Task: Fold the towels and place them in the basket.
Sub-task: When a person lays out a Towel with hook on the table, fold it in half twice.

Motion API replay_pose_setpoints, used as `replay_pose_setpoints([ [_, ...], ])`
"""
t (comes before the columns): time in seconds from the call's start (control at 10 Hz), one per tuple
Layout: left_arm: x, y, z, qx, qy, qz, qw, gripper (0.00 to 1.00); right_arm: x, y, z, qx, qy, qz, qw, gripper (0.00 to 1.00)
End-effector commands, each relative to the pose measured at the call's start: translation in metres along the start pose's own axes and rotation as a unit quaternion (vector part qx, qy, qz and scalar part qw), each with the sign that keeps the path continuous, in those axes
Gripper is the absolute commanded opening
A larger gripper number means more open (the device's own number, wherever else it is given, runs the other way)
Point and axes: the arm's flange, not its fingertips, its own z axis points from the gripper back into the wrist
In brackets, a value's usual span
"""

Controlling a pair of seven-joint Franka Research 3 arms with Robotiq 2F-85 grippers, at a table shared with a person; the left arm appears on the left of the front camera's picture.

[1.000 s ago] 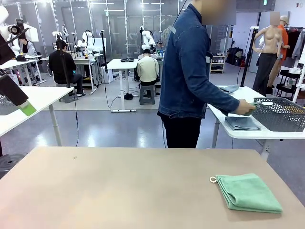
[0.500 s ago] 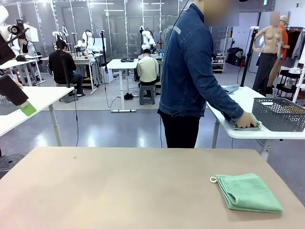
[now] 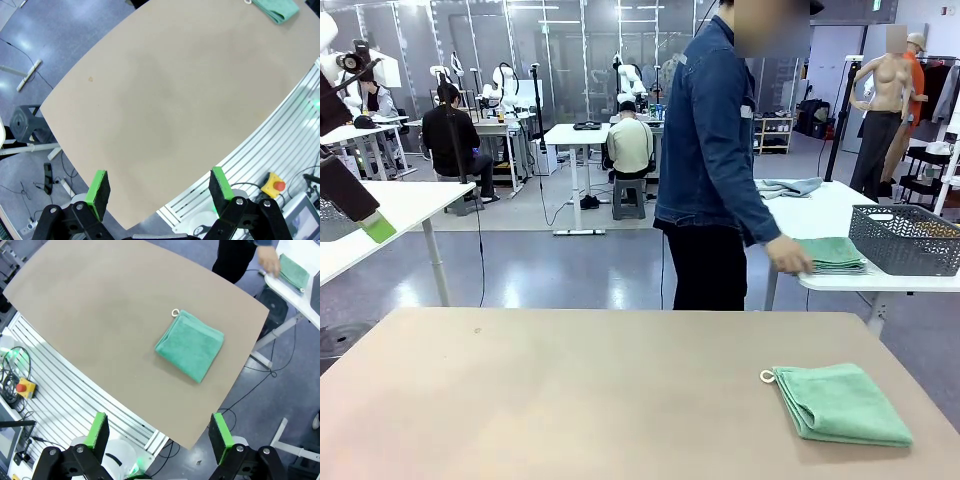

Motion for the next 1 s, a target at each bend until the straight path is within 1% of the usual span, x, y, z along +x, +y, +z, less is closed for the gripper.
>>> replay_pose_setpoints([
  [0.0,0.0016,-0.0004,-0.0005,0.009,-0.004,0.004,1.000,1.00,-0.0018,0.0001,0.0006,-0.004,0.002,-0.007,1.000,1.00],
  [0.9,0.0016,-0.0004,-0.0005,0.009,-0.004,0.004,1.000,1.00,-0.0018,0.0001,0.0006,-0.004,0.002,-0.007,1.000,1.00],
])
